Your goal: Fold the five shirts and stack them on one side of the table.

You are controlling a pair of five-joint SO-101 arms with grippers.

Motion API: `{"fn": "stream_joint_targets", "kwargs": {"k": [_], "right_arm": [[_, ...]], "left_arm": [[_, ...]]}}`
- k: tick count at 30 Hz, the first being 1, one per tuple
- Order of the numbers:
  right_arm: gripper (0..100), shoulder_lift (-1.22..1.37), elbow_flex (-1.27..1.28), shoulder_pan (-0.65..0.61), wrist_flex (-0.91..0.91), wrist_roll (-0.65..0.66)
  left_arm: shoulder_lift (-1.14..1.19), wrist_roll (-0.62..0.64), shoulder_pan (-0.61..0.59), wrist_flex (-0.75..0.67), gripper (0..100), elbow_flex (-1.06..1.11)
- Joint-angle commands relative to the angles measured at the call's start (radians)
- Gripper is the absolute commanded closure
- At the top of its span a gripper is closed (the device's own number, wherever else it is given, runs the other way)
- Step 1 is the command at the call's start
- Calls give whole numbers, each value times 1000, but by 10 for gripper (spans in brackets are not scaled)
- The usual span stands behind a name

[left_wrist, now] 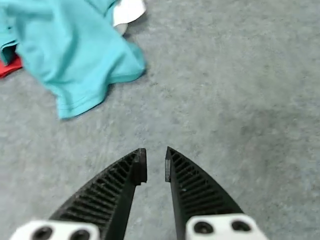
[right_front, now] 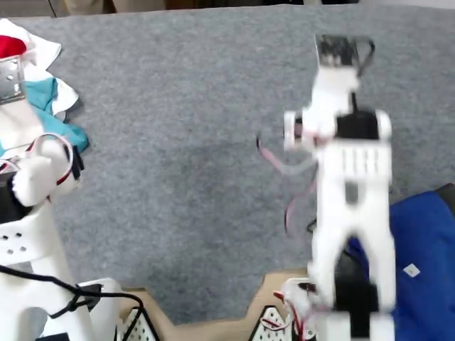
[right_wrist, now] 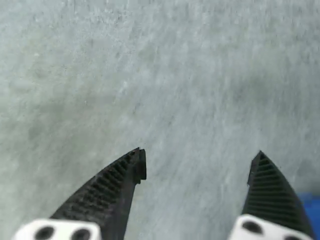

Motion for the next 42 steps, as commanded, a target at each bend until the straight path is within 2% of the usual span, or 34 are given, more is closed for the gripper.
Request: {"fn": "stream_joint_targets", "kwargs": {"k": [1,6,9,14,20,25,30,35,42], "right_arm": [[730,323,-406,70,-9,55],[896,670,-862,99,74,215],[989,832,-1116,93,169,272],[993,1075,-1422,88,236,284],[993,1283,-1573,119,239,284],[993,1362,-1577,147,331,284],[993,1394,-1537,223,354,284],[993,1359,-1310,306,354,296],[993,1218,-934,332,354,462]], "left_arm": [[-5,21,49,-103,919,51],[-2,23,61,-292,927,235],[56,23,63,-365,975,276],[282,100,63,-387,980,157],[638,166,69,-361,980,-123],[914,158,120,-218,980,-292],[1099,120,170,-137,981,-334],[1130,84,232,-133,981,-331],[1133,87,292,-140,981,-247]]}}
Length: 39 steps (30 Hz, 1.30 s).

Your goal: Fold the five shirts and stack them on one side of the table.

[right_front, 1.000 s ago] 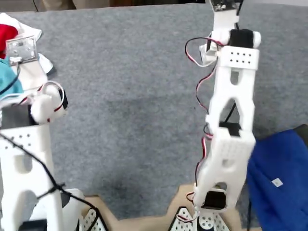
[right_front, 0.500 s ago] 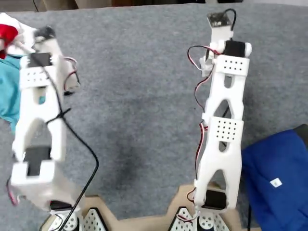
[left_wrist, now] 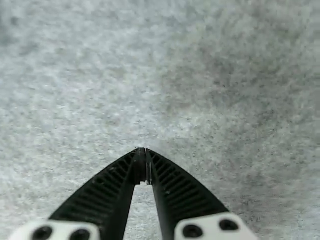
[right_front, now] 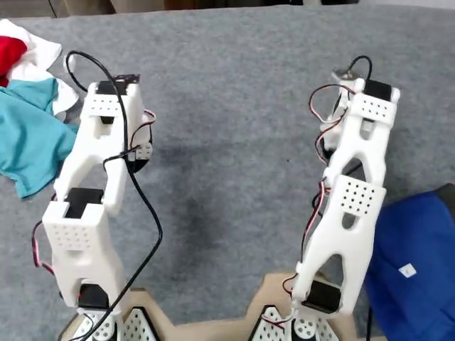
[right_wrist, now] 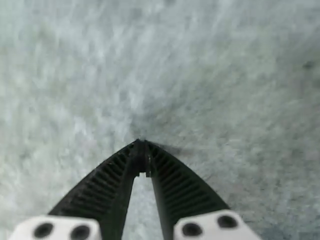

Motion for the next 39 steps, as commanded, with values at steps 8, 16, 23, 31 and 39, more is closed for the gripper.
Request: {"fn": "stream_joint_targets", "kwargs": {"k": [8,16,23,31,39], "right_arm": [[993,-223,326,53,21,163],[993,-300,443,183,21,270],[993,-487,401,111,17,354],[993,-489,194,-19,-222,351],[993,-183,191,-33,-701,209]], "left_arm": [[-7,-5,48,-95,981,259],[-18,-3,41,-98,981,293],[-56,89,11,-138,981,71],[-38,92,8,-454,981,5],[171,132,-37,-651,981,-14]]}}
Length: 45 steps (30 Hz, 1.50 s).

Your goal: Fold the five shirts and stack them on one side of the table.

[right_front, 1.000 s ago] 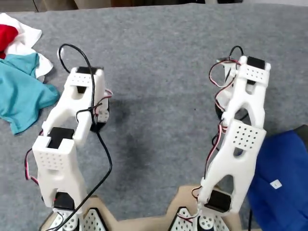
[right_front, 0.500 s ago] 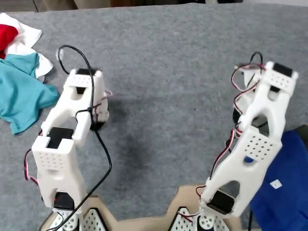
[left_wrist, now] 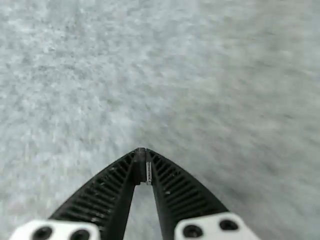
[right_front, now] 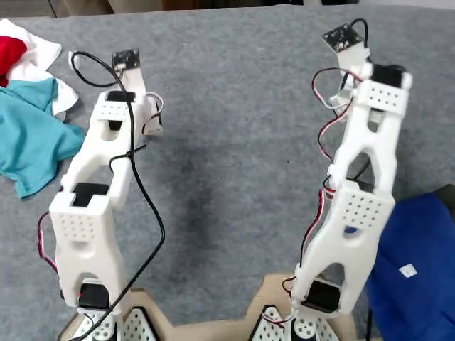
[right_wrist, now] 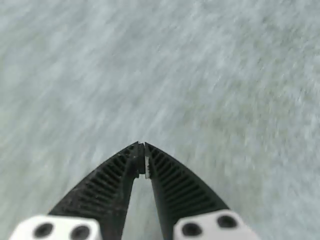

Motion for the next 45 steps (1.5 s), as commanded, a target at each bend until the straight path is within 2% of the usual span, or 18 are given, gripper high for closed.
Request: {"fn": "stream_joint_targets", "kwargs": {"k": [1,5,8,14,17,25,28,32,38,41,45], "right_arm": [[993,110,-50,-8,-181,-78],[993,179,-64,8,-133,-83],[993,173,-148,8,54,-74],[993,177,-378,12,468,166],[993,177,-443,41,566,201],[993,176,-440,228,565,207],[993,177,-440,297,565,250],[993,160,-456,355,566,276],[992,-12,-504,335,566,265],[992,-145,-526,295,566,196],[992,-340,-526,206,566,75]], "left_arm": [[27,52,-23,35,981,-89],[68,55,-28,296,981,-213],[130,46,-23,491,981,-272],[294,-58,28,746,981,-394],[337,-60,46,776,981,-439],[338,-66,127,784,981,-451],[338,-66,153,776,981,-459],[337,-57,163,784,981,-559],[242,-35,163,856,981,-882],[147,-35,163,858,981,-991],[-15,-35,157,858,981,-1031]]}}
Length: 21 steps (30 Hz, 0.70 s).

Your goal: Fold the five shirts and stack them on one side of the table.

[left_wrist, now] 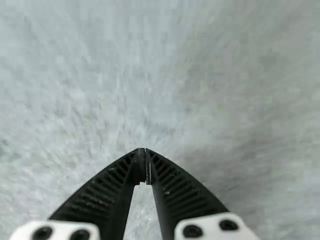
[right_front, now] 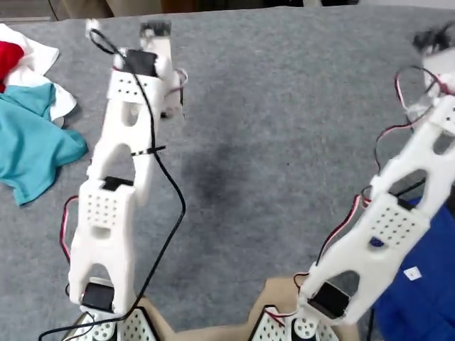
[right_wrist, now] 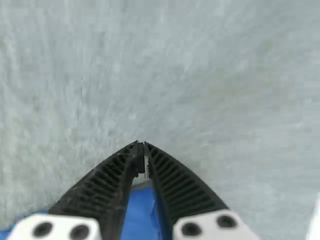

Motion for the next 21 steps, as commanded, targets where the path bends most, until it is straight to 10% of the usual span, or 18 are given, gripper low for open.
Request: {"fn": "stream_joint_targets", "kwargs": {"k": [1,8,21], "right_arm": [[992,-252,-45,-93,20,-114],[991,-572,177,-249,20,-336],[993,-1376,1547,-374,-184,-341]], "left_arm": [[-206,5,-3,12,981,-72],[-579,5,-86,14,981,127],[-1492,-5,-394,-215,981,1378]]}}
